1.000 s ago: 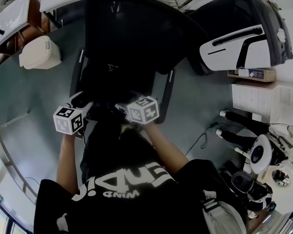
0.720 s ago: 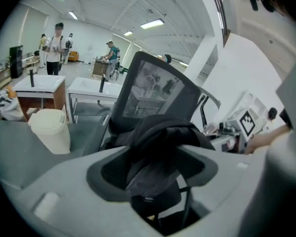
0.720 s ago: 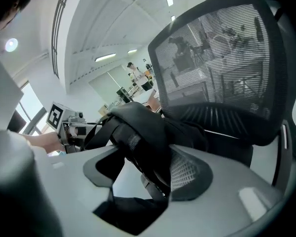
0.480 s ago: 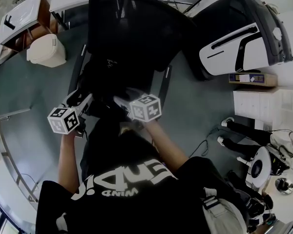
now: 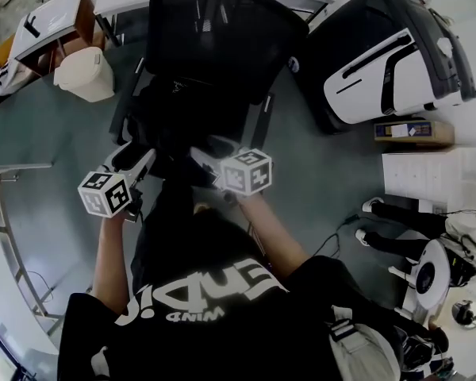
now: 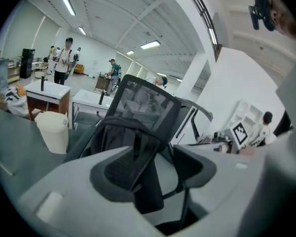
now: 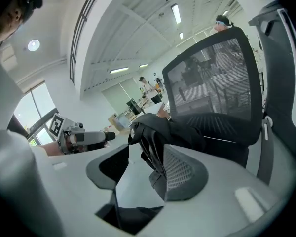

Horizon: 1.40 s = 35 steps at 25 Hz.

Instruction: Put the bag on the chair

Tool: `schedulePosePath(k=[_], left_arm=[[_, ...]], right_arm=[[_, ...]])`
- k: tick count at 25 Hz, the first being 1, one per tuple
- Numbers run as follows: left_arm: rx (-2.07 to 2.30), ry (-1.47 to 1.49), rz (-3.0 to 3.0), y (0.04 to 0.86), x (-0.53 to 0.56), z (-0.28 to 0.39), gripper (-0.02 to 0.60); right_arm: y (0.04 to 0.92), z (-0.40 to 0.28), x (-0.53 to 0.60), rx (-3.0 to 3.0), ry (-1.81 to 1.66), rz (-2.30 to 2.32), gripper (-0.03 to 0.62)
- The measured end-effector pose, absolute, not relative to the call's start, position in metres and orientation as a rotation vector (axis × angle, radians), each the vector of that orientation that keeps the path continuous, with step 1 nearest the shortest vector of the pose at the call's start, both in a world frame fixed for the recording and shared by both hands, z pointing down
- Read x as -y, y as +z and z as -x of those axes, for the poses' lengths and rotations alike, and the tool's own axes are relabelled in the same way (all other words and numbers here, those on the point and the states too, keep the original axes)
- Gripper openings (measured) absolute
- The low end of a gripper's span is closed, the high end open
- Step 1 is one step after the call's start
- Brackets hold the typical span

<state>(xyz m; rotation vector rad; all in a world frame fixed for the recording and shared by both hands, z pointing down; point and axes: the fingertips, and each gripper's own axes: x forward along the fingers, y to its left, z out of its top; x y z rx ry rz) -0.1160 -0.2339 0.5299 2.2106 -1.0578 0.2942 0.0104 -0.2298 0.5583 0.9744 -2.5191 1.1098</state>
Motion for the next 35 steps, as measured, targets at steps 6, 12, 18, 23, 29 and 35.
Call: schedulePosePath(k=[6,12,18,23,29,35], left_arm=[[1.077,0.272,-2.232,0.522,0.172,0.103,0.133],[1.060,0.218,-2.258,0.502,0.128,0.094,0.000],[1.133,0.186,-2.258,0.483,0.107,0.103,0.000],[1.178,0.166,-2.287,0.476,0.076,0.115,0.000],[1.143,0.131,-2.340,0.459,0.018,0.129,0.002],[1.128,0.142,-2.403,0.444,-0.029,0.141,0.002]], right_arm=[[0.543,-0.009,0.177,2.620,1.025,-0.857,0.086],[0.530,-0.012,0.138,2.687,1.016,-0.811,0.000],[0.524,-0.004,0.108,2.697,1.002,-0.844,0.000],[0.508,0.002,0.084,2.736,0.965,-0.927,0.000],[0.490,0.007,0.030,2.738,0.909,-0.968,0.000],[0.471,0.011,-0.025,2.751,0.805,-1.053,0.000]])
